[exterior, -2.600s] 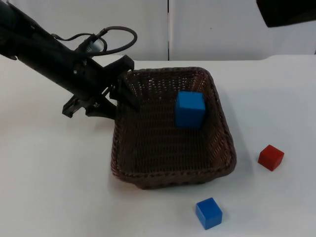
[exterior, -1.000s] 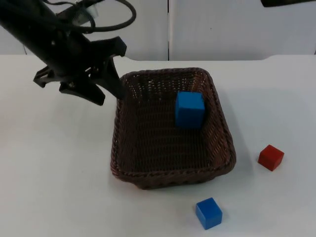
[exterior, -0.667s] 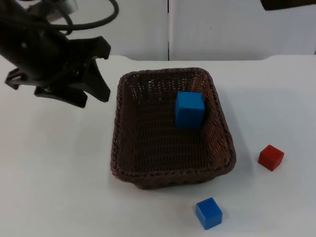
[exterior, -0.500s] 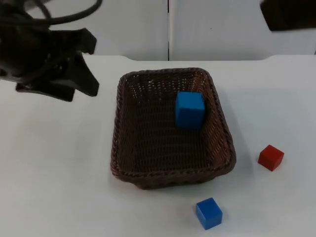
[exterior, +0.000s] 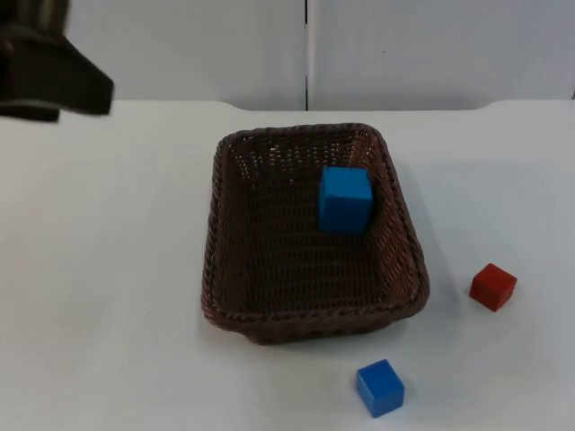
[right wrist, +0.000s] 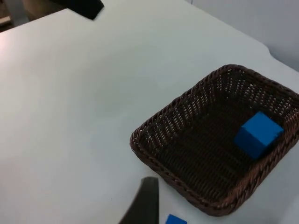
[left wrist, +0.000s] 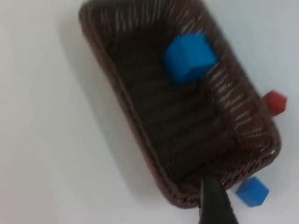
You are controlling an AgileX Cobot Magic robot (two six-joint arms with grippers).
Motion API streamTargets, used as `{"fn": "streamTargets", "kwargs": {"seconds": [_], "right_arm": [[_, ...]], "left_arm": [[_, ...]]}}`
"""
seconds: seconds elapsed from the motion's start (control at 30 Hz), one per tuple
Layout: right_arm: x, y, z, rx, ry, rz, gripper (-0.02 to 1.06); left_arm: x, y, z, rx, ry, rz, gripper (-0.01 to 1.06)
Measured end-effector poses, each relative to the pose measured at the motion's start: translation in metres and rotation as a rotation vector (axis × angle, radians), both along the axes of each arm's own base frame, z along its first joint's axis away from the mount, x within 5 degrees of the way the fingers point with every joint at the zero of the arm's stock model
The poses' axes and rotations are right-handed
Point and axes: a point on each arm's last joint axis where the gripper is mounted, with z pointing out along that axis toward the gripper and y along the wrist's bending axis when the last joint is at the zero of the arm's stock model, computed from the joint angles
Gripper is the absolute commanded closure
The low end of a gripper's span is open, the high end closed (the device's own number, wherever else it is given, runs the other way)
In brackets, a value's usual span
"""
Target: Pick up the basket with the left hand and place the largest block into the basket with the right hand.
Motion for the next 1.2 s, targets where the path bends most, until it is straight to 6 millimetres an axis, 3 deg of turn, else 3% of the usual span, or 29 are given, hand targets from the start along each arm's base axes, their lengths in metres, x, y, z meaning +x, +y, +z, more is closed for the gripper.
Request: {"fn": "streamTargets", "kwargs": {"seconds": [0.23, 0.4, 0.53, 0.73, 1.2], "right_arm": [[-0.020, -0.022, -0.005, 0.053, -0.035, -0.004, 0.24], [-0.031, -0.034, -0.009, 0.061, -0.039, -0.005, 0.24], [-0.040, -0.043, -0.012, 0.074, -0.043, -0.008, 0.24], [-0.057, -0.063, -0.011, 0.110, -0.054, -0.015, 0.24], [-0.092, -0.100, -0.021, 0.152, -0.058, -0.024, 0.24]], "left_arm": [[-0.048, 0.009, 0.036, 0.008, -0.190, -0.038, 0.60], [-0.082, 0.017, 0.049, 0.013, -0.318, -0.040, 0.60], [-0.102, 0.021, 0.049, 0.000, -0.370, -0.035, 0.60], [-0.141, 0.029, 0.032, 0.004, -0.403, -0.027, 0.60], [-0.183, 0.049, 0.019, 0.102, -0.417, 0.058, 0.60]]}}
